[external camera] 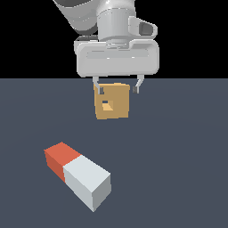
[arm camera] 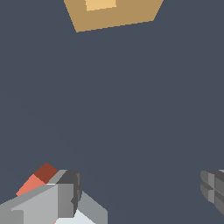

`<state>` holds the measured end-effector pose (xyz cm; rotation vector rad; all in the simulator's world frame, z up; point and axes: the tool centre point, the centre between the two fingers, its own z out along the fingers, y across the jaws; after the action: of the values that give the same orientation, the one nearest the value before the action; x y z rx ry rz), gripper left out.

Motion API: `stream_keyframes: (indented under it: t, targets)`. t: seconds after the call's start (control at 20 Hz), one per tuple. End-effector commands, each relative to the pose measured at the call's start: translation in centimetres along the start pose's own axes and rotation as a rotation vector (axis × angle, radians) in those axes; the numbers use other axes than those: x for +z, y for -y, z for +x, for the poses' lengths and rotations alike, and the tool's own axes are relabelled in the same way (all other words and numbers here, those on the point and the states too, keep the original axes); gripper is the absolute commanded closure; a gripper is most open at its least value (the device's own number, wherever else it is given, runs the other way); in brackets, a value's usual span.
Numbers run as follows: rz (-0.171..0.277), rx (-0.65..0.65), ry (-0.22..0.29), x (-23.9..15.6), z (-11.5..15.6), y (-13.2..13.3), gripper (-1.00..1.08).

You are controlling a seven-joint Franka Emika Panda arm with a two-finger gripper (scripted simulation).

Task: Insert the peg into the horizontal hole in a box.

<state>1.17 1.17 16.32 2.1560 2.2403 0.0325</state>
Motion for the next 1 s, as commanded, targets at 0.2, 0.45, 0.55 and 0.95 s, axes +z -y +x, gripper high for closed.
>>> stream_keyframes:
  t: [0.2, 0.45, 0.55, 0.95]
  targets:
    - [0.0, -0.009, 0.0, 0.1, -0.1, 0.1, -0.92]
    - [0.001, -0.044, -0.001, 0.5, -0.6, 0.7, -0.92]
    - [0.002, -0.066, -0.002, 0.7, -0.9, 1.0, -0.92]
    - [0.007, -0.193, -0.006, 2.0, -2.8, 2.7, -0.92]
